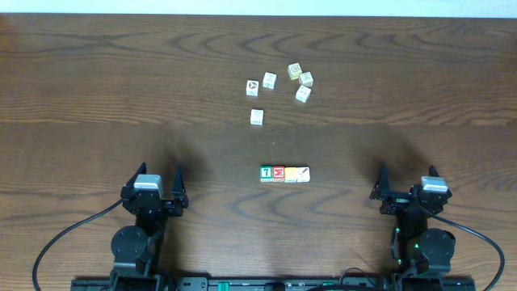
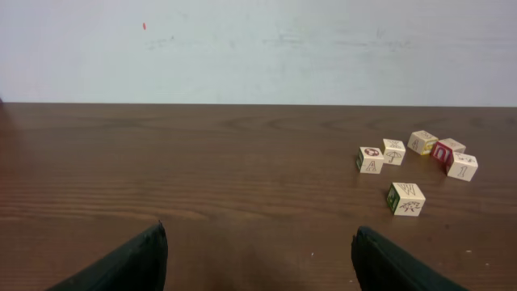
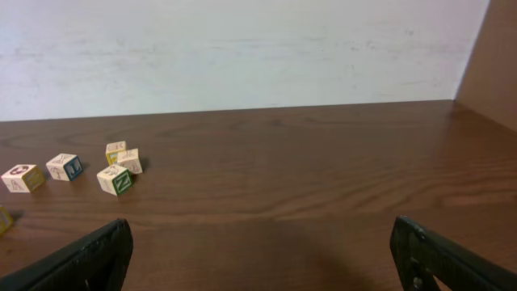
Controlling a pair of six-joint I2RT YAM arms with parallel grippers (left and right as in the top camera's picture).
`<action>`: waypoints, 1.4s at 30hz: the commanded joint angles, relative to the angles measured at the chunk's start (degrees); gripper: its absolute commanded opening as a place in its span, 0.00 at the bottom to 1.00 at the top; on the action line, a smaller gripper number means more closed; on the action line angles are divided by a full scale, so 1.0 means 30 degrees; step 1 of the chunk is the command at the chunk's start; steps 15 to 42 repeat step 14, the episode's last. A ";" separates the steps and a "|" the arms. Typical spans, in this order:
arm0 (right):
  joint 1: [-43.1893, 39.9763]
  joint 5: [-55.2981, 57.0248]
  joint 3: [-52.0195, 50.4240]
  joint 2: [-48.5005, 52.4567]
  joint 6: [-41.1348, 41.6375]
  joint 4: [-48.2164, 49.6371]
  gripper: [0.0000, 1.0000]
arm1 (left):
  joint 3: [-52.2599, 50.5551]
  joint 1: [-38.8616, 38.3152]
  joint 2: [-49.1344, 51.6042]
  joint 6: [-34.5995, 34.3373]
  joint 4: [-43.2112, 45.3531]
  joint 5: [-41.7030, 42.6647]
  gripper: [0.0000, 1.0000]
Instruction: Lift 4 blocks
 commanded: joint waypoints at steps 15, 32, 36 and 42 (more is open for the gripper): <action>-0.0211 -0.0051 -0.0044 -0.0138 -0.0226 -0.0066 0.99 | -0.0182 0.0095 -0.0102 -0.0153 -0.0911 -0.0299 0.73; -0.0211 -0.0051 -0.0044 -0.0138 -0.0226 -0.0066 0.99 | -0.0182 0.0095 -0.0102 -0.0153 -0.0911 -0.0299 0.73; -0.0211 -0.0051 -0.0044 -0.0138 -0.0226 -0.0066 0.99 | -0.0182 0.0095 -0.0102 -0.0153 -0.0911 -0.0299 0.73; -0.0211 -0.0051 -0.0044 -0.0138 -0.0226 -0.0066 0.99 | -0.0182 0.0095 -0.0102 -0.0153 -0.0911 -0.0299 0.73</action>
